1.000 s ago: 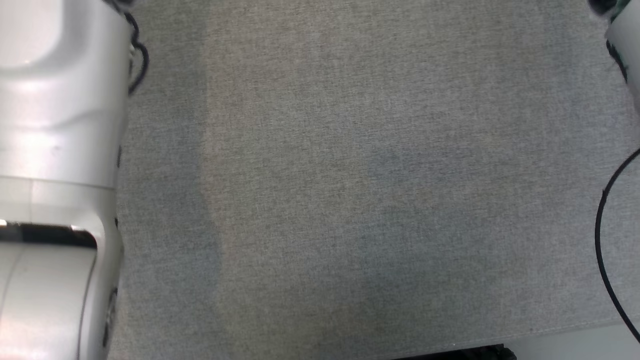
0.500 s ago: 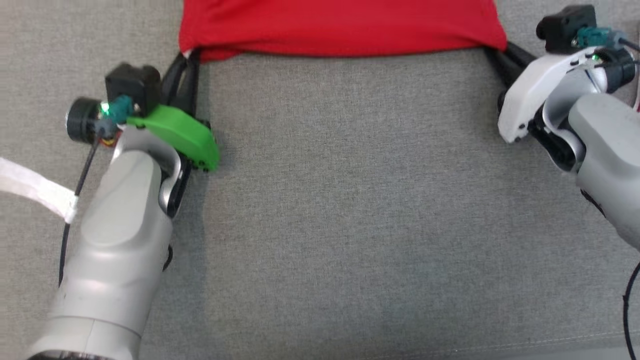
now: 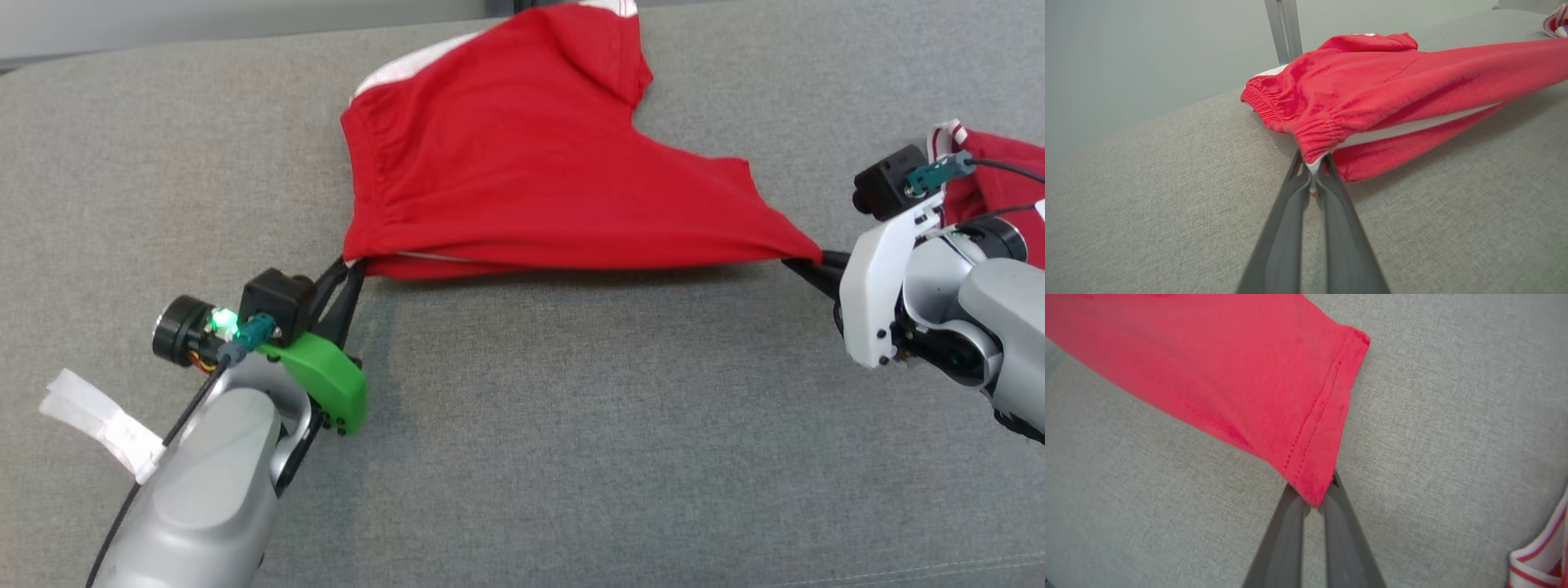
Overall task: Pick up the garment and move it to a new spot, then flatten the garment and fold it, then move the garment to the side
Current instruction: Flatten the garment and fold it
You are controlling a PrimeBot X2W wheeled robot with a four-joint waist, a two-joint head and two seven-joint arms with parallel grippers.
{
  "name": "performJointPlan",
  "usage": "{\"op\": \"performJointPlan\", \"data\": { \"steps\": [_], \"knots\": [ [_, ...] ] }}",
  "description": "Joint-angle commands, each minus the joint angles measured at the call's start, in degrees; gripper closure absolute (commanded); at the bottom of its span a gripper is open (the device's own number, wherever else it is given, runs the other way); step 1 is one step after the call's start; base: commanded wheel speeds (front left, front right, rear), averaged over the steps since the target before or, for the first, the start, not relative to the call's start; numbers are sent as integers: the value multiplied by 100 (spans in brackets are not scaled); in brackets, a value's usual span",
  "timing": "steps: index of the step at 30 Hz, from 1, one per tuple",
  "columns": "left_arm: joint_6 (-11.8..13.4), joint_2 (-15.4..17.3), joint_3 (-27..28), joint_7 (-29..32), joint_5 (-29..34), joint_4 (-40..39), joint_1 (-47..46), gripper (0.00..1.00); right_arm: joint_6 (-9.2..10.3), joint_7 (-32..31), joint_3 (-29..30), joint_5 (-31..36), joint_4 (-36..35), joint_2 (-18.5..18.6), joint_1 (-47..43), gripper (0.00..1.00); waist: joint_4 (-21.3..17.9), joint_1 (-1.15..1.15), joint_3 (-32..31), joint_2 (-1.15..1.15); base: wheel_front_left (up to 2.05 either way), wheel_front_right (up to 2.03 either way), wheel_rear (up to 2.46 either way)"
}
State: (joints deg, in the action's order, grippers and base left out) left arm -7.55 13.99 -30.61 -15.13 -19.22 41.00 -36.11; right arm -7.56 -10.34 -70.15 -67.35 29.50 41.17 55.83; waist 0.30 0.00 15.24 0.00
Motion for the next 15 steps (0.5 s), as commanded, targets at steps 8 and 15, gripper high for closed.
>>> {"op": "performJointPlan", "data": {
  "steps": [8,15],
  "knots": [
    [20,423,-422,3,-320,-541,980,100,15,-797,-242,-433,-554,589,-605,100,79,0,-977,0,0,0,0],
    [21,791,-918,3,-639,-1170,1757,100,15,-1492,-289,-805,-1003,1015,-1185,100,105,0,-1393,0,0,0,0]
  ]
}}
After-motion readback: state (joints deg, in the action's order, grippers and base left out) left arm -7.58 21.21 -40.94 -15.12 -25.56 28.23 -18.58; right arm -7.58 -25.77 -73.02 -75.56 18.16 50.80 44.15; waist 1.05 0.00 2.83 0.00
